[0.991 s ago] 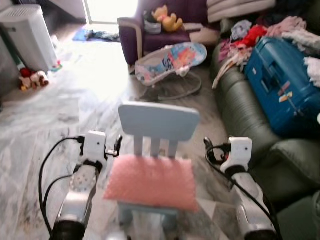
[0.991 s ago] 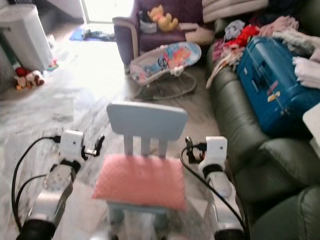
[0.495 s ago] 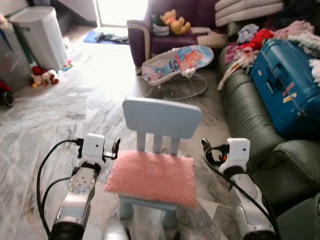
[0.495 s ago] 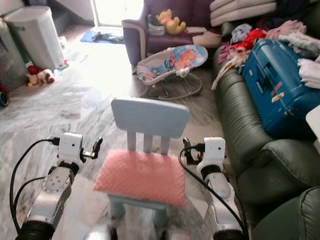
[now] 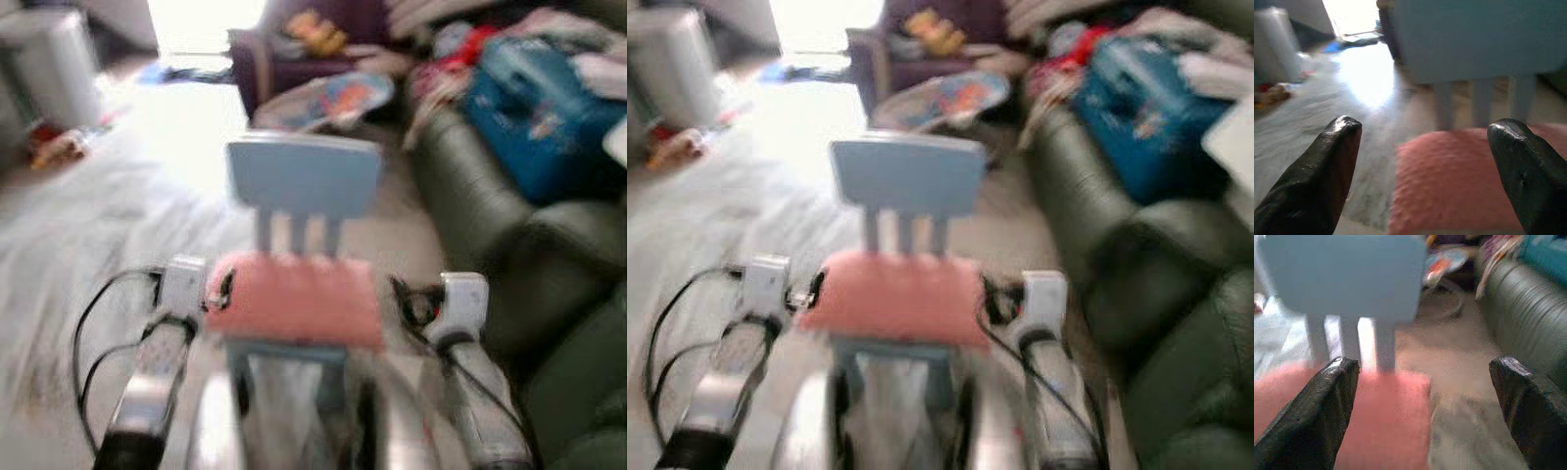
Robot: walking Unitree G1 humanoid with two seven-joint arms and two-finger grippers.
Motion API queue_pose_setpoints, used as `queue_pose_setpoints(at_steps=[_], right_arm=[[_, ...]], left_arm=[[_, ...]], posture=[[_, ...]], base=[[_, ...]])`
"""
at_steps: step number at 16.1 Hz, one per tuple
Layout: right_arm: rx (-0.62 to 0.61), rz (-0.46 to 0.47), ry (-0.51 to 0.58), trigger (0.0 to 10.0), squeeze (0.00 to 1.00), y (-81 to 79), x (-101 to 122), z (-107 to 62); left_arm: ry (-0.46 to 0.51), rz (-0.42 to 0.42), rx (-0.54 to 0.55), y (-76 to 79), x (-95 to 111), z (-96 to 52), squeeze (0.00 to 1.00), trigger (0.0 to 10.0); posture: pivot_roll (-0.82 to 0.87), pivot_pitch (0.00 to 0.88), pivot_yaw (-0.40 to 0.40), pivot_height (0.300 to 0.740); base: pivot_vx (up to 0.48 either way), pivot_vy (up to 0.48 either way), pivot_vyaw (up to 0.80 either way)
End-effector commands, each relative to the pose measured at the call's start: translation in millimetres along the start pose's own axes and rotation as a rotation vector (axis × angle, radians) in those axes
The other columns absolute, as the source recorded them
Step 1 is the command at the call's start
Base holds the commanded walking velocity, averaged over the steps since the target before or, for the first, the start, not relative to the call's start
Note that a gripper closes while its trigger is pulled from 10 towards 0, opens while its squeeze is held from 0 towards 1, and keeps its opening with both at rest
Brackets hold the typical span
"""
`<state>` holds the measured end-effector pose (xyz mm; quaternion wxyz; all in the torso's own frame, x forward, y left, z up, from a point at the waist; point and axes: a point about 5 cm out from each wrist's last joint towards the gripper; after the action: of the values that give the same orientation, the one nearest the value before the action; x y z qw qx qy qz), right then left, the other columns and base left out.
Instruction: Move the pillow to the sofa
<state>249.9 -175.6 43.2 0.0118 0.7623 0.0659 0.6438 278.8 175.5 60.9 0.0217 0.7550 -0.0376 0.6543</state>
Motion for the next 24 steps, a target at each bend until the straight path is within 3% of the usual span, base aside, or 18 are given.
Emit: queue_pose_setpoints(at_steps=[1,8,18,24], right_arm=[[0.017,-0.001,0.046,10.0,0.0,-3.3,13.3,7.9],[0.039,0.005,0.047,10.0,0.0,-3.9,13.9,9.6],[0.059,0.009,0.05,10.0,0.0,-5.5,14.6,10.5],[0.064,0.009,0.045,10.0,0.0,-5.8,14.2,10.5]], left_arm=[[-0.054,0.002,0.033,-6.4,-13.3,-7.0,0.0,10.0],[-0.038,0.019,0.076,-9.9,-11.0,-4.4,0.0,10.0],[-0.038,0.018,0.088,-8.3,-11.6,-2.7,0.0,10.0],[-0.026,0.016,0.092,-9.7,-9.8,-2.3,0.0,10.0]], posture=[[-0.03,0.0,-0.029,0.58],[-0.03,0.0,-0.033,0.58],[-0.04,0.0,-0.036,0.452],[-0.04,0.0,-0.035,0.452]], base=[[0.0,0.0,0.0],[0.0,0.0,0.0],[0.0,0.0,0.0],[0.0,0.0,0.0]])
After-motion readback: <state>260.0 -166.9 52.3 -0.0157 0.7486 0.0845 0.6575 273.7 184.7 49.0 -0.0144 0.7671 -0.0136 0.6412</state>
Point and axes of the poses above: a point about 5 cm out from each wrist's last joint towards the gripper, its own z axis pointing out of the wrist towards the gripper, its own x axis along the axis of the wrist's last joint, y = z × x, and after that the axes turned 9 degrees about -z, right-handed
